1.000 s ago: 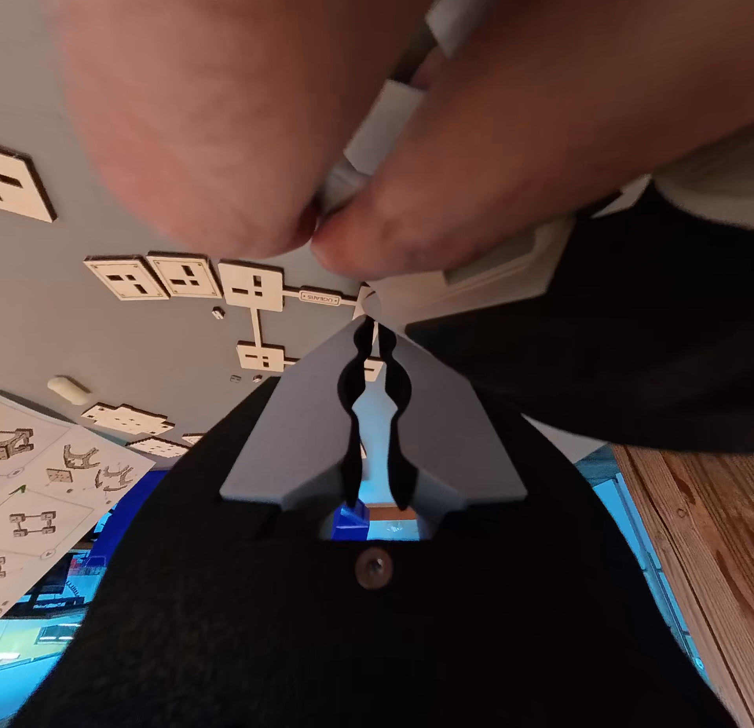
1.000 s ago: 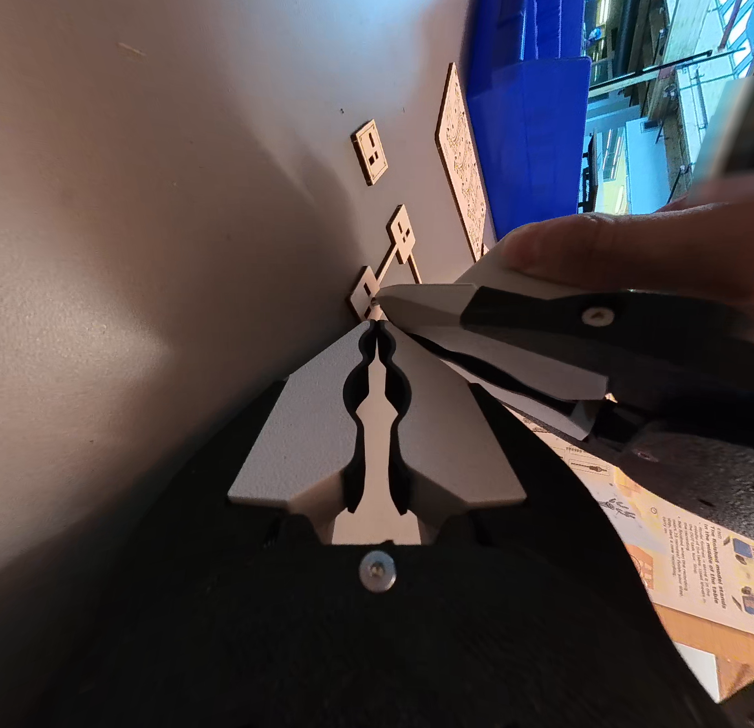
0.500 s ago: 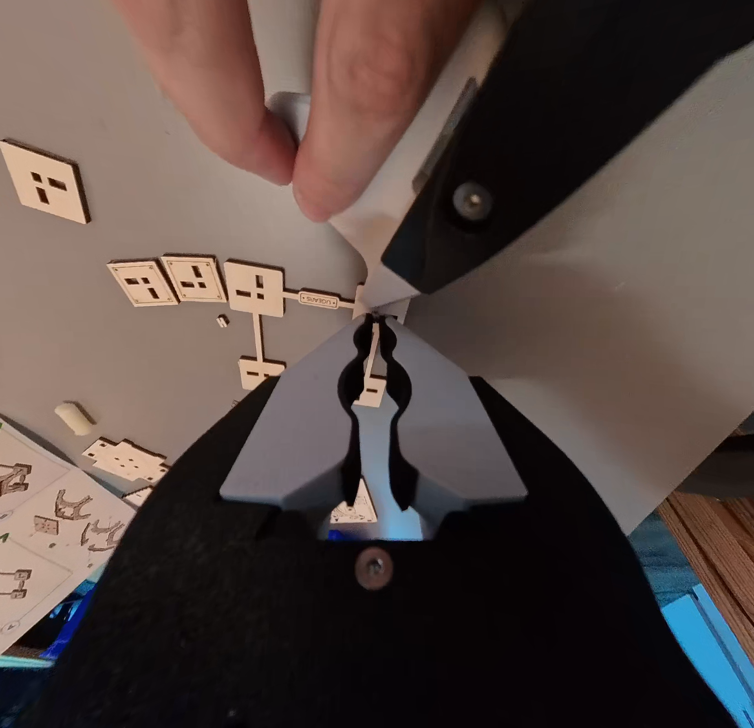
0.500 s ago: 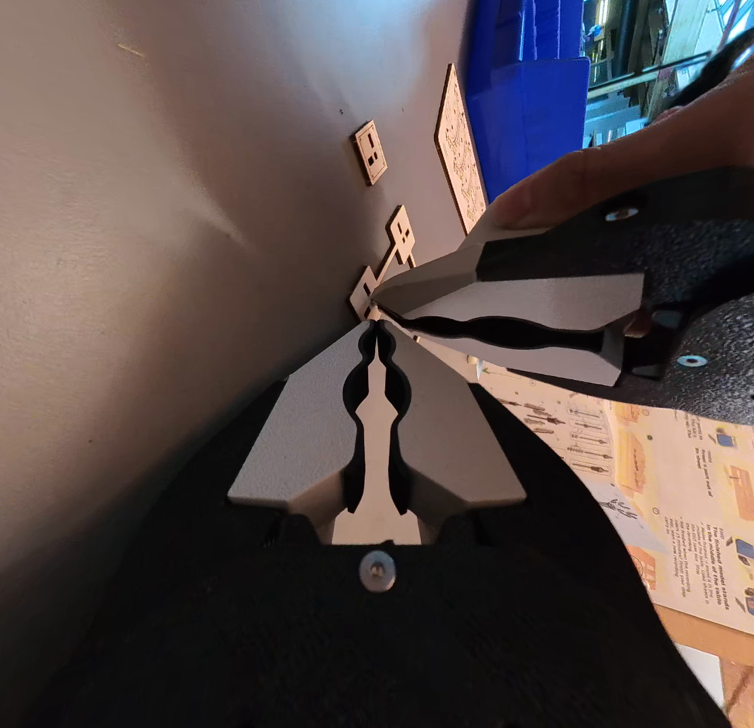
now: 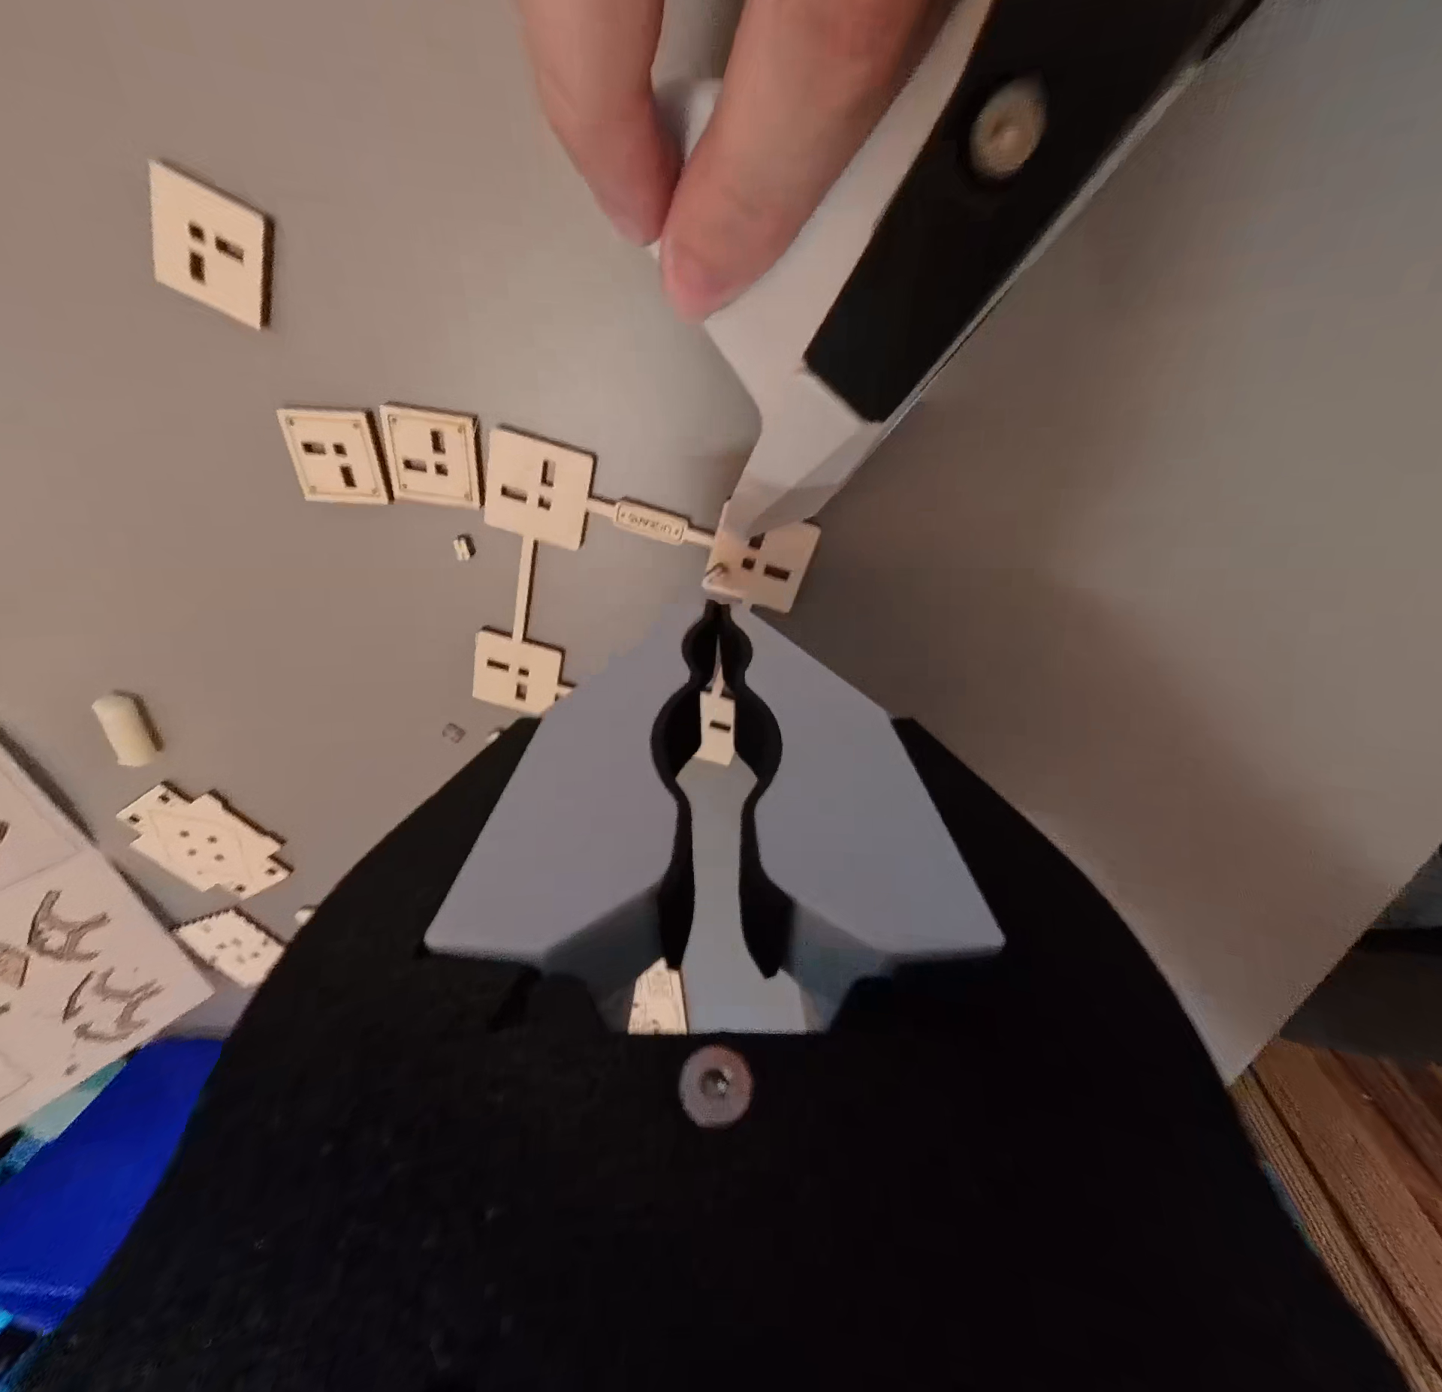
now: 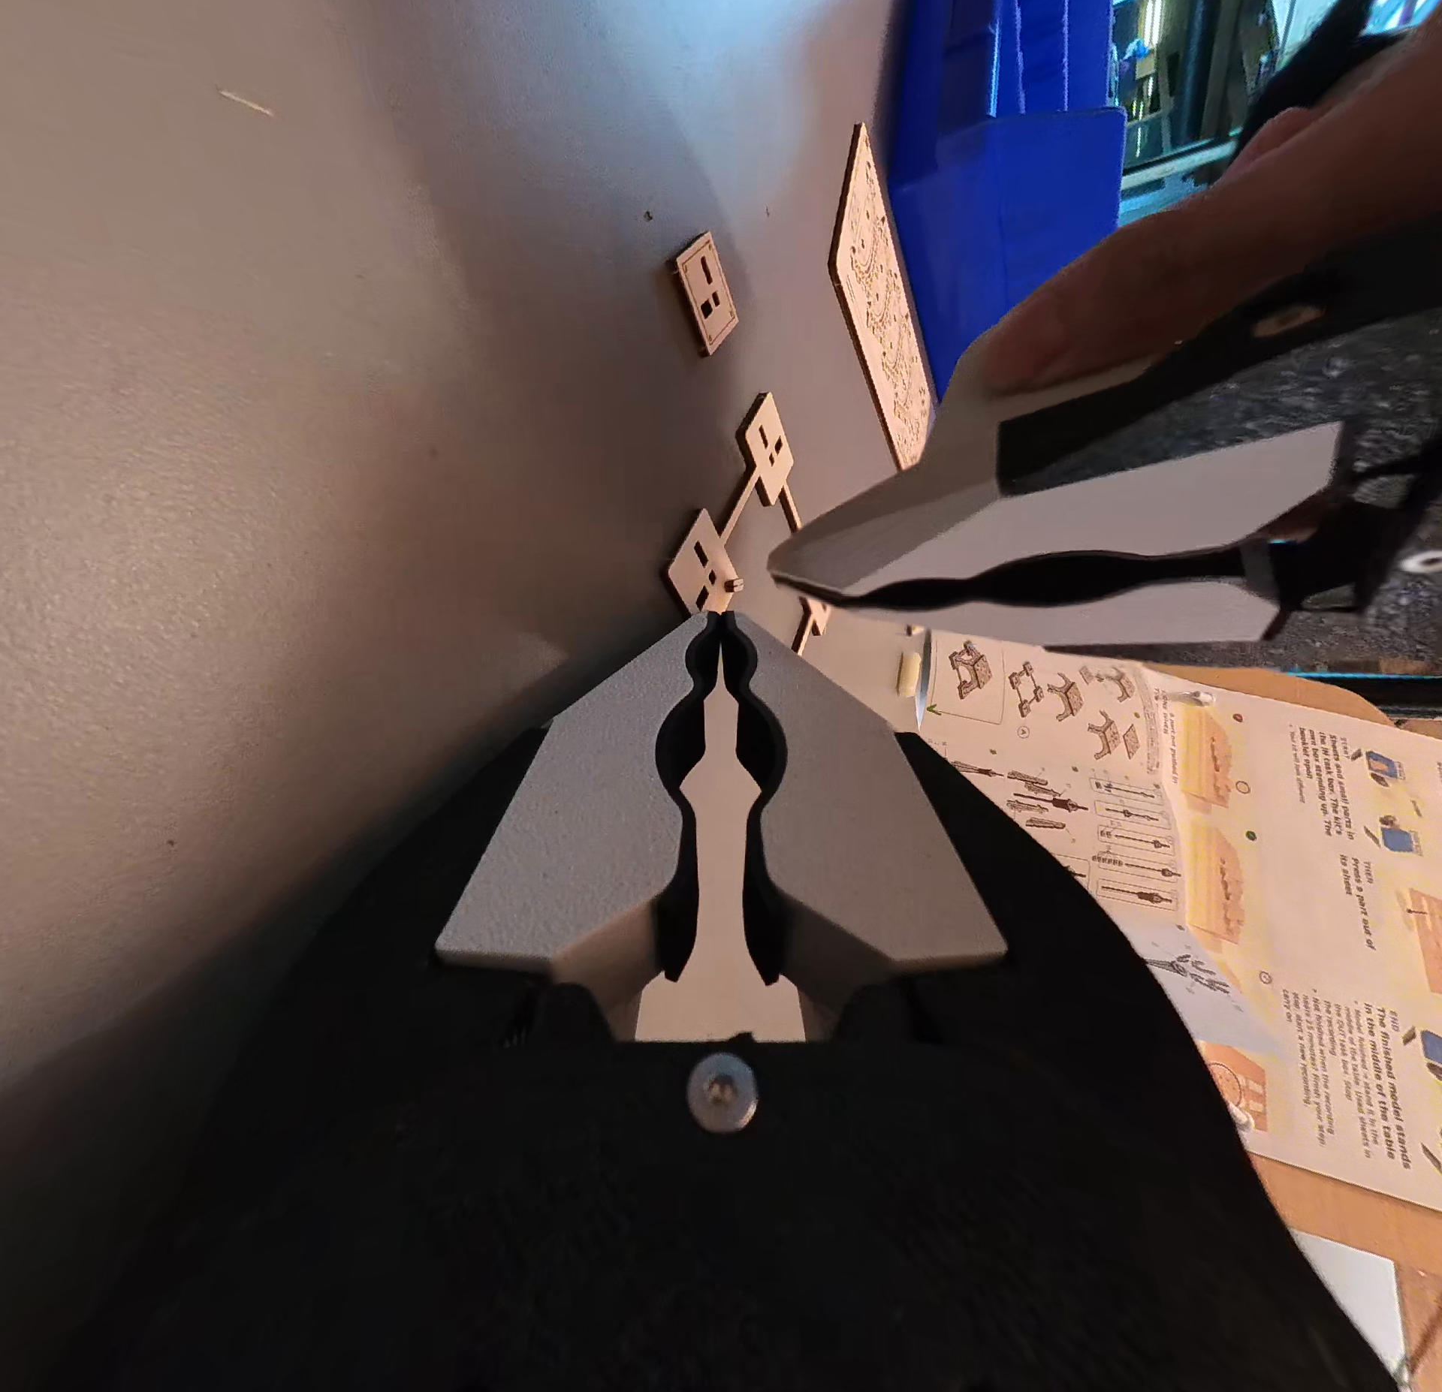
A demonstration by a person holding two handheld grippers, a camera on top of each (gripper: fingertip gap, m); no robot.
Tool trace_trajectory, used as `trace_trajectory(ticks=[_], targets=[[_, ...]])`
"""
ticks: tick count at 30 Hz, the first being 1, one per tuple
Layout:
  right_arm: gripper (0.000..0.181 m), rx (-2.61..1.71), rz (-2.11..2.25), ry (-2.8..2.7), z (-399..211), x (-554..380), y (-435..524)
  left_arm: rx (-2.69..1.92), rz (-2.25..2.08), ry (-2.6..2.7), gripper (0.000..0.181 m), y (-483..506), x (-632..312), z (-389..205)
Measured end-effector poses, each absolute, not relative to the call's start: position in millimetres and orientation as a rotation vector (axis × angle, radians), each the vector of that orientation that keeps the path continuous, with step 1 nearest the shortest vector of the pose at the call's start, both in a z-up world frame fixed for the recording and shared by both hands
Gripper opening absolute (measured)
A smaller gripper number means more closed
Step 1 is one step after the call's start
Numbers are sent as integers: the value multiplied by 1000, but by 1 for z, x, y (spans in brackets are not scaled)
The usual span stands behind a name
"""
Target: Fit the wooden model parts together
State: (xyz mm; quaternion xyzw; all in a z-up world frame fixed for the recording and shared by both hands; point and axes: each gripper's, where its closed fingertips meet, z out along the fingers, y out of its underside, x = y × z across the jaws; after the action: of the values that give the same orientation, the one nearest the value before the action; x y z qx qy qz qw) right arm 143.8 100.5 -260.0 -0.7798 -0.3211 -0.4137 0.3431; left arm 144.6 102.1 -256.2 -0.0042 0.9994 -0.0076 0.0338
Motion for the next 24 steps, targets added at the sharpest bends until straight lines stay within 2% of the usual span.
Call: trace_trajectory(ticks=[5,11,16,24], targets=[[0,-2027,-1068,-829,-260,144,100,-171,-125,3087,0,105,150,-263],[0,-2026,-1070,-830,-260,143,99,106,-327,3096,16,106,148,-263],[0,-2024,-1060,-823,-260,143,98,449,-570,3019,10,91,146,-256],[0,-2024,-1031,-802,-260,143,96,709,-420,2963,7,94,149,-261]])
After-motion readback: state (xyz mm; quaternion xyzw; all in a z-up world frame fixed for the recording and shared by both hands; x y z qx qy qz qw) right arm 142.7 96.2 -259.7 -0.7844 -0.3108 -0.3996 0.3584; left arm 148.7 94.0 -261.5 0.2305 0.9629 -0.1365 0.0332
